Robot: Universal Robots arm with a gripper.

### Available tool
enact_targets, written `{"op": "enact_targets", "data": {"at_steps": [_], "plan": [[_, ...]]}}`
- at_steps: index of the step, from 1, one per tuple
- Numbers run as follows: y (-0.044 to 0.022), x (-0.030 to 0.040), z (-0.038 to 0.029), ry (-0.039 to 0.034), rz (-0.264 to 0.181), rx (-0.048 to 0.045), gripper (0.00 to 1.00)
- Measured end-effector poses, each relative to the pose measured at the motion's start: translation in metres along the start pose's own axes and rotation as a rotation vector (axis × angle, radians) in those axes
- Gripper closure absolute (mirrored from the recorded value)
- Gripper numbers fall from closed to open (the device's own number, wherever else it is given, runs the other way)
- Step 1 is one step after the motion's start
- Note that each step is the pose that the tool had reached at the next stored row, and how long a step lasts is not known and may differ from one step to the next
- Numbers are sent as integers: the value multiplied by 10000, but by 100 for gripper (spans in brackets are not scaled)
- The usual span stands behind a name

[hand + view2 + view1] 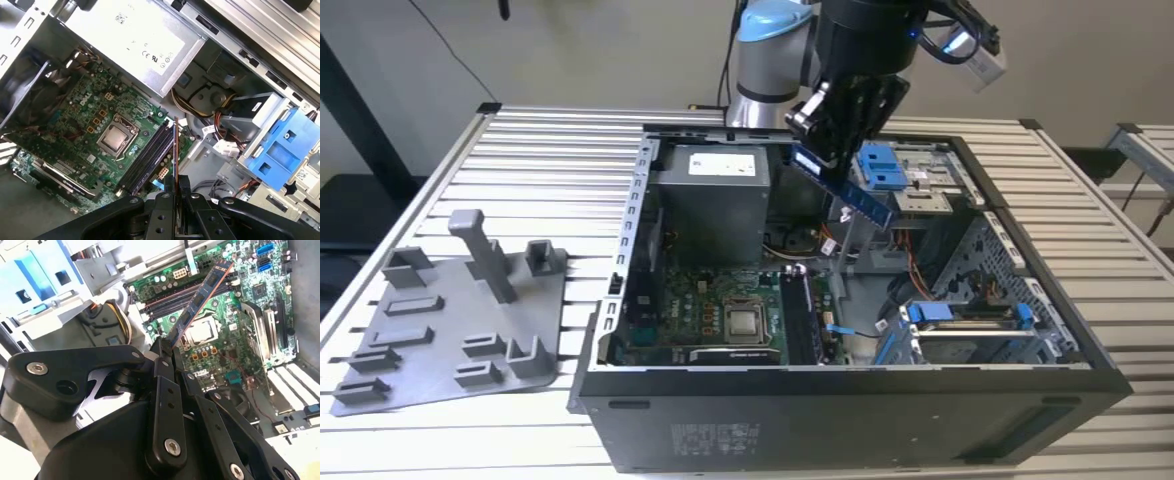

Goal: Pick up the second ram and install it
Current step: 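Insert the second ram into the second slot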

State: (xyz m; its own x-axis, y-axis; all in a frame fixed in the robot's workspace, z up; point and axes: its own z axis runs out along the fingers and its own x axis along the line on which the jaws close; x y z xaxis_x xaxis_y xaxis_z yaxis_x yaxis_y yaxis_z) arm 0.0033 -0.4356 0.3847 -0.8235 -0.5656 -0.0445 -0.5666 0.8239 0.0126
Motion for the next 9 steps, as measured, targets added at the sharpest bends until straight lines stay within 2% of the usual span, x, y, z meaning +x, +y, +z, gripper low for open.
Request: {"op": "enact_targets", "data": {"at_steps": [9], "plan": [[0,0,2,-3,276,14,86]]}}
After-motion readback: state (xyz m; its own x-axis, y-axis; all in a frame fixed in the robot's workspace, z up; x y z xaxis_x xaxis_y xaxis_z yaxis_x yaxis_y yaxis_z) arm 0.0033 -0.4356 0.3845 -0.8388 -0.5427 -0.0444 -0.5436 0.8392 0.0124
